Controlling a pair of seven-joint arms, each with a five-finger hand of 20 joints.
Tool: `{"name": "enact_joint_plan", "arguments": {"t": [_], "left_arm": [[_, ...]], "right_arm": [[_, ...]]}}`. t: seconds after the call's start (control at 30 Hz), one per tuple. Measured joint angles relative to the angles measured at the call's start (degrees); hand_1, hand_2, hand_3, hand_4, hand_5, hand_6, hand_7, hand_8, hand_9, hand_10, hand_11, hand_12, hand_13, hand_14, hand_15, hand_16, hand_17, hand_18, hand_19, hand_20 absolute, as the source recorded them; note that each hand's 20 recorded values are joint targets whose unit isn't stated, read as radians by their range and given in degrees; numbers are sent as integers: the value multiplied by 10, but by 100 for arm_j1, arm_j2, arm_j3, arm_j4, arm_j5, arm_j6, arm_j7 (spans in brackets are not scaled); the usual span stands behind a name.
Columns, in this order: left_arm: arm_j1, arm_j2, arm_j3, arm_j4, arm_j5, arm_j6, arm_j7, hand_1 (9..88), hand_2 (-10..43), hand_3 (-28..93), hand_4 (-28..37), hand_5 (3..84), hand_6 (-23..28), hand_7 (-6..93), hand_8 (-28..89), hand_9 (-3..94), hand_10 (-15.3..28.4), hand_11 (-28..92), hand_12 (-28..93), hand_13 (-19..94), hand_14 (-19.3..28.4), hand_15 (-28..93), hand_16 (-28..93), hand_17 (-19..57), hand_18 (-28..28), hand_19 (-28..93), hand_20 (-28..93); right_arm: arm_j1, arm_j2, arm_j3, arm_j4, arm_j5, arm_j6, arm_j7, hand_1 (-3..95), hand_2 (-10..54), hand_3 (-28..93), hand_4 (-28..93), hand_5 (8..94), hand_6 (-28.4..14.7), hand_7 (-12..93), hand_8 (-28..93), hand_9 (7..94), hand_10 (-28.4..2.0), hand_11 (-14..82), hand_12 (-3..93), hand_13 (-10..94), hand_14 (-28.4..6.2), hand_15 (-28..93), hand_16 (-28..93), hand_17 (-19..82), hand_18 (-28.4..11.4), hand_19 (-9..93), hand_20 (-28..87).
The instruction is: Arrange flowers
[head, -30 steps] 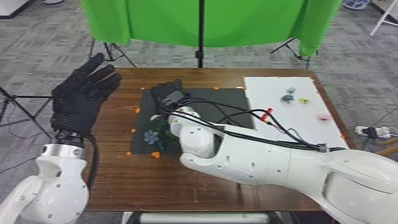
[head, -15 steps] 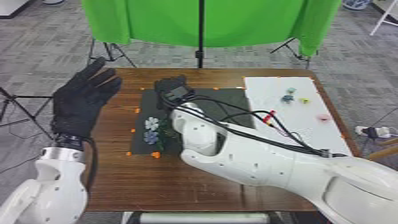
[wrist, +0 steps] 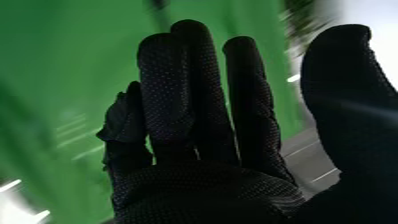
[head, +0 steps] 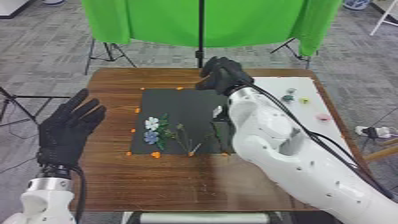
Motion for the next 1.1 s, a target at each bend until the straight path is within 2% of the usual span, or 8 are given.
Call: {"name": "enact_joint_plan", "arguments": {"t": [0.2, 0.4, 0.67, 0.73, 0.87, 0.93, 1.0, 1.1], "left_arm": [[117, -5, 33, 0, -118, 127, 220, 220, 74, 797, -268, 384, 94, 98, -91, 329, 191, 232, 95, 233, 259, 457, -88, -107, 243, 520, 129], [166, -6, 83, 4, -169, 117, 361, 205, 73, 797, -280, 372, 87, 96, -90, 313, 181, 214, 97, 228, 257, 446, -80, -112, 251, 511, 126], [211, -36, 146, 6, -193, 97, 414, 210, 65, 808, -282, 371, 87, 98, -89, 314, 183, 217, 104, 229, 257, 443, -74, -111, 251, 511, 128], [210, -47, 171, 7, -187, 68, 400, 211, 64, 808, -282, 372, 88, 99, -88, 318, 186, 220, 105, 229, 256, 444, -74, -111, 250, 512, 129], [186, -98, 183, 15, -176, 32, 341, 214, 64, 808, -282, 374, 89, 100, -89, 321, 187, 221, 105, 229, 257, 444, -74, -110, 247, 511, 131], [177, -133, 183, 17, -174, 23, 299, 214, 64, 808, -282, 375, 90, 99, -89, 322, 188, 222, 105, 229, 257, 444, -74, -110, 246, 512, 132], [177, -166, 183, 18, -170, 16, 271, 214, 63, 808, -282, 375, 90, 99, -89, 322, 188, 223, 105, 229, 257, 444, -73, -109, 246, 513, 134], [177, -190, 207, 27, -170, 15, 262, 215, 64, 807, -282, 375, 91, 98, -89, 323, 188, 224, 105, 230, 258, 444, -74, -109, 245, 513, 135]], "right_arm": [[-1054, 1144, 1195, -232, -20, 556, 363, 343, -95, 763, -283, 548, 13, 171, -132, 579, -178, 245, 138, 496, -147, 723, 83, 179, -218, 847, 490], [-1976, 2011, 1958, -21, -66, 542, 1028, 325, -95, 777, -283, 469, 6, 169, -135, 469, -207, 183, 126, 415, -169, 703, 51, 147, -220, 829, 476], [-2147, 2261, 1928, 680, 132, -582, 1197, 335, -95, 788, -283, 459, 17, 174, -136, 508, -216, 148, 118, 454, -179, 652, 45, 155, -250, 826, 491], [-2103, 2261, 1855, 775, 189, -815, 1317, 355, -95, 795, -283, 492, 25, 182, -142, 540, -207, 149, 117, 484, -169, 644, 46, 172, -252, 830, 493], [-1993, 2301, 1577, 912, 204, -641, 1472, 446, -95, 769, -283, 669, 33, 189, -108, 721, -132, 182, 130, 661, -86, 602, 112, 252, -238, 883, 470], [-1841, 2354, 1273, 1042, 149, -252, 1485, 501, -95, 699, -283, 729, 27, 204, -34, 763, -110, 174, 156, 695, -62, 574, 176, 273, -230, 899, 452], [-1627, 2409, 918, 1208, 25, 272, 1503, 565, -95, 677, -282, 819, 27, 220, 14, 886, -82, 78, 272, 768, -33, 545, 241, 319, -217, 927, 431], [-1402, 2454, 479, 1437, -243, 878, 1527, 576, -95, 684, -283, 852, 26, 220, 31, 934, -69, 106, 301, 807, -31, 559, 248, 359, -211, 932, 450]]}}
